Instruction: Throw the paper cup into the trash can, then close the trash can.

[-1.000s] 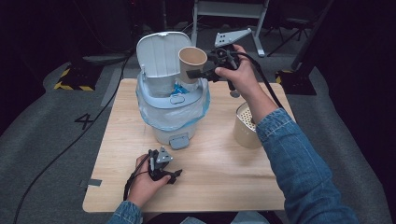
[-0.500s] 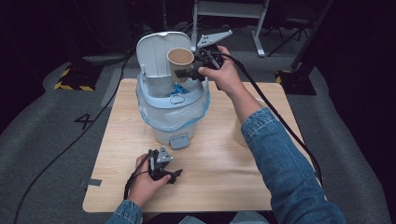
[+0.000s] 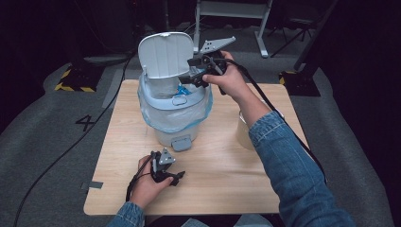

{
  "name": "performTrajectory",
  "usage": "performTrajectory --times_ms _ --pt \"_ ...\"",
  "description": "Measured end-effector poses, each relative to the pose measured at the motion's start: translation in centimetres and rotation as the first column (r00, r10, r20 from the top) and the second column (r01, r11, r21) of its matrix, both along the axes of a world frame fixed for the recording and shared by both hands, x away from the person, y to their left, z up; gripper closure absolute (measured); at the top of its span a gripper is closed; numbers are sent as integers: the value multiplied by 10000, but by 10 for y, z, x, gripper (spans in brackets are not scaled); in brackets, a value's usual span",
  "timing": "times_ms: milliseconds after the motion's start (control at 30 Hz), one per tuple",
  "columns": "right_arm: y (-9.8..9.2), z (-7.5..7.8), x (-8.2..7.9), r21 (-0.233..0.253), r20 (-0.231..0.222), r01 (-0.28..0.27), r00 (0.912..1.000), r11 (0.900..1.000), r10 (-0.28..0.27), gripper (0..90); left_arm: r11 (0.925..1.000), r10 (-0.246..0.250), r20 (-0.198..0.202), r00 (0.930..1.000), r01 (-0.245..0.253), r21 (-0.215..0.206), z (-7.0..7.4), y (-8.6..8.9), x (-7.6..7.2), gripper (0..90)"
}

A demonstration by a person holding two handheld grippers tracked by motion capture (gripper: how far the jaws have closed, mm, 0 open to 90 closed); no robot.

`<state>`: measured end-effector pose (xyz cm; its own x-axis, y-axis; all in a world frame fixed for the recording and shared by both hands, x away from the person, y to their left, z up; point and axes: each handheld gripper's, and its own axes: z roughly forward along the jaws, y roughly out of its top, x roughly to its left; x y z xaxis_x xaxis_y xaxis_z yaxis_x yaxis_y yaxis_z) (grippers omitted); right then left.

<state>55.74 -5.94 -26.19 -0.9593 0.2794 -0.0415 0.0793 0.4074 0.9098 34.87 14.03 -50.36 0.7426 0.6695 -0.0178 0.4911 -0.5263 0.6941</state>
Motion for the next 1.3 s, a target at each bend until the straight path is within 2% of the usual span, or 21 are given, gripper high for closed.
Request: performTrajectory --times_ms 300,467,567,700,733,833,967,1000,1033,1067,1100,1200,1267,1300 --pt "-29 22 -20 -61 -33 358 9994 9993 -358 226 10000 12 18 10000 -12 -12 0 0 0 192" --pt "-43 27 -29 -299 -28 732 9973 9969 -733 226 9997 -229 14 9997 229 -39 0 2 1 195" --pt "-60 31 -40 -467 101 927 9957 9946 -923 236 9997 -226 33 9997 226 -27 0 3 1 197" --pt "-72 33 -48 -586 -28 1024 9947 9930 -1027 243 9997 -247 16 9997 247 -30 0 4 1 197" --pt "-82 35 -54 -547 -57 1097 9939 9925 -1102 249 9997 -242 14 9997 242 -27 0 4 1 197" --pt "-90 37 -58 -501 1 1156 9933 9920 -1158 252 9997 -243 18 9997 243 -32 0 4 1 197" --pt "-115 41 -70 -411 33 1433 9897 9888 -1433 257 9997 -252 18 9997 252 -33 0 5 1 197" --pt "-115 41 -70 -411 33 1433 9897 9888 -1433 257 9997 -253 20 9997 253 -29 0 5 1 197" --pt "-126 42 -76 -410 78 1553 9879 9870 -1551 260 9997 -244 2 9997 244 -52 0 4 1 197" --pt "-126 42 -76 -410 78 1553 9879 9870 -1551 260 9997 -244 -6 9997 244 -60 0 4 1 197" --pt "-137 43 -80 -365 108 1665 9860 9854 -1662 260 9997 -249 -10 9997 249 -30 0 4 1 197" --pt "-155 42 -89 -203 51 1819 9833 9831 -1818 260 9998 -188 30 9998 188 -35 0 4 -1 207" --pt "-159 41 -91 -170 34 1839 9829 9828 -1839 260 9998 -174 41 9998 174 -2 0 5 -2 208" --pt "-170 38 -98 -145 19 1898 9818 9817 -1898 260 9999 -155 48 9999 155 2 0 5 -2 210"
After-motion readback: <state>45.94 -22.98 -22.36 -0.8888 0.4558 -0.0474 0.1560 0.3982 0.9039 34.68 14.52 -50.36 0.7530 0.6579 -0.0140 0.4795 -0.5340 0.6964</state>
